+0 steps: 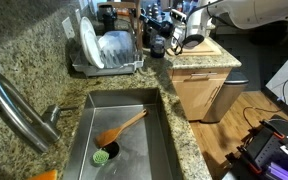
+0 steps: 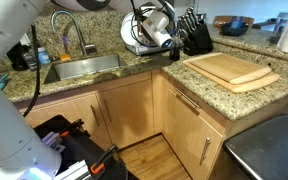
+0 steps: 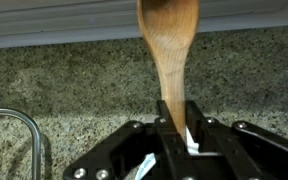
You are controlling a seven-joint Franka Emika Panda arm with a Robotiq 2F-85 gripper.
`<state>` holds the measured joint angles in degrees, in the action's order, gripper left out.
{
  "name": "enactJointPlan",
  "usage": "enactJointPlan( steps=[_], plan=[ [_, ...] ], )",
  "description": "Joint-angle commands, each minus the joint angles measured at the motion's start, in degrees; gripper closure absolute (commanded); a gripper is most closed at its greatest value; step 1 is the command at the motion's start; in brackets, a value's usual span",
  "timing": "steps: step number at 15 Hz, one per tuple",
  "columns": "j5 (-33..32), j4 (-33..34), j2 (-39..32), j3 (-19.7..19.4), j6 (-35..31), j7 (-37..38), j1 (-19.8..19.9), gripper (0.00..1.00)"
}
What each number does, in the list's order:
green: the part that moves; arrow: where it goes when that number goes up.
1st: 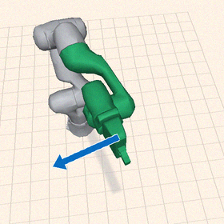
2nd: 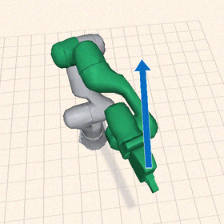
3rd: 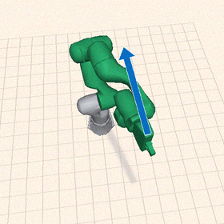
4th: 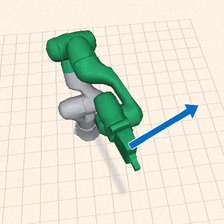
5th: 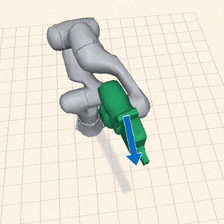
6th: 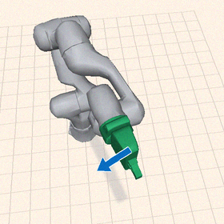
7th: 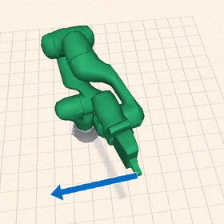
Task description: Put the wooden spoon in the dish rack
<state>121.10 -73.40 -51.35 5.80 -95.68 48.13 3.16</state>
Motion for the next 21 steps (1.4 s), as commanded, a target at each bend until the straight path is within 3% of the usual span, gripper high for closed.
enactJointPlan(
  steps=[1,4,5,9,10,15,16,21],
  plan=[
    [-0.7,0.3,-0.4,1.1,-0.3,-0.2,0.6,0.77],
    [-0.7,0.2,-0.5,1.1,-0.3,-0.2,0.6,0.77],
    [-1.1,0.3,-0.8,0.7,-0.3,-0.7,0.6,0.94],
    [-1.1,1.4,-2.8,0.3,-0.9,-1.8,0.7,0.94],
    [-0.9,0.3,-1.8,0.9,-0.4,-0.9,1.0,0.77],
    [-1.0,0.5,-2.8,0.9,-0.4,-1.5,1.0,0.77],
    [-1.0,0.5,-2.8,0.9,-0.4,-1.5,1.0,0.94],
    [-0.4,-3.9,-2.2,0.7,-0.7,-2.2,2.2,0.94]
  ],
)
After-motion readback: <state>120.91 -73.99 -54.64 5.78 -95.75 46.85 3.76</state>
